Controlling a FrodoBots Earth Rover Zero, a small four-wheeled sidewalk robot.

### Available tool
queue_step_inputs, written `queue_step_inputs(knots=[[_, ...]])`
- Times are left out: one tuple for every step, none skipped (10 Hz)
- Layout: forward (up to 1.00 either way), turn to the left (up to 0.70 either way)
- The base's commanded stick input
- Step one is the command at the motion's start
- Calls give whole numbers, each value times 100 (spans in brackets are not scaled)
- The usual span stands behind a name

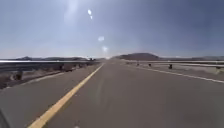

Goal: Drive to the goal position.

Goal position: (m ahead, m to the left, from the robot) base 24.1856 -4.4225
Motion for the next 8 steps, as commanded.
queue_step_inputs(knots=[[85,0],[85,0],[85,0],[85,0],[85,0],[85,0],[85,0],[85,34]])
